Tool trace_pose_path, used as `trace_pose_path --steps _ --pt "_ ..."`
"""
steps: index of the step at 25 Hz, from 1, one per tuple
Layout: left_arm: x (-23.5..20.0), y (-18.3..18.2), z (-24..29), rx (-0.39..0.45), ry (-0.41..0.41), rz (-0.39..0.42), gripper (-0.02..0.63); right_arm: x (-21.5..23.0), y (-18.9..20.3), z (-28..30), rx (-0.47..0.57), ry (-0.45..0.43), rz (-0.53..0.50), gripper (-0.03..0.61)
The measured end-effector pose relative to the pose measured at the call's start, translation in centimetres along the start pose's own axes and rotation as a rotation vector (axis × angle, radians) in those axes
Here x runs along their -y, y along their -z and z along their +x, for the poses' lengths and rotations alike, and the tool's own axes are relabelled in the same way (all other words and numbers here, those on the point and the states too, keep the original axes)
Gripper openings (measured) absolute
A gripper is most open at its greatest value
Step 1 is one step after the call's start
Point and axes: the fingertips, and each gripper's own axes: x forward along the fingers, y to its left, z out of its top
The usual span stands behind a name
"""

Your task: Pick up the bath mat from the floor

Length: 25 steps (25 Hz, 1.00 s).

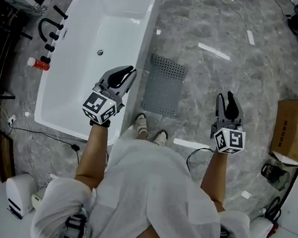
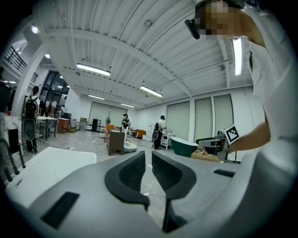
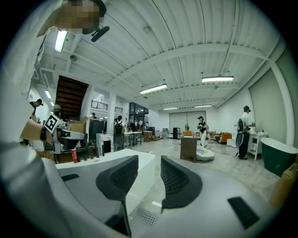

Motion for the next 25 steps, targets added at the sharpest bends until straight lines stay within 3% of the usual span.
trace_pose_path --steps 7,13,19,25 --pt "-6.6 1.7 2.6 -0.012 0.035 -0.019 0.052 -1.5 -0.4 7.9 -0.001 -0.018 0.013 0.16" --pt "-8.8 5.3 7.3 -0.075 0.116 -0.044 0.052 -1.3 3.3 13.8 -0.061 -0.061 0.022 0.166" --pt "-6.7 11.7 15.7 -0.161 0.306 -0.027 0.052 1.3 11.1 19.7 -0.158 -0.123 0.041 0.183" --pt "-5.8 23.3 25.2 -0.279 0.477 -0.013 0.052 4.1 23.0 25.2 -0.236 -0.164 0.065 0.202"
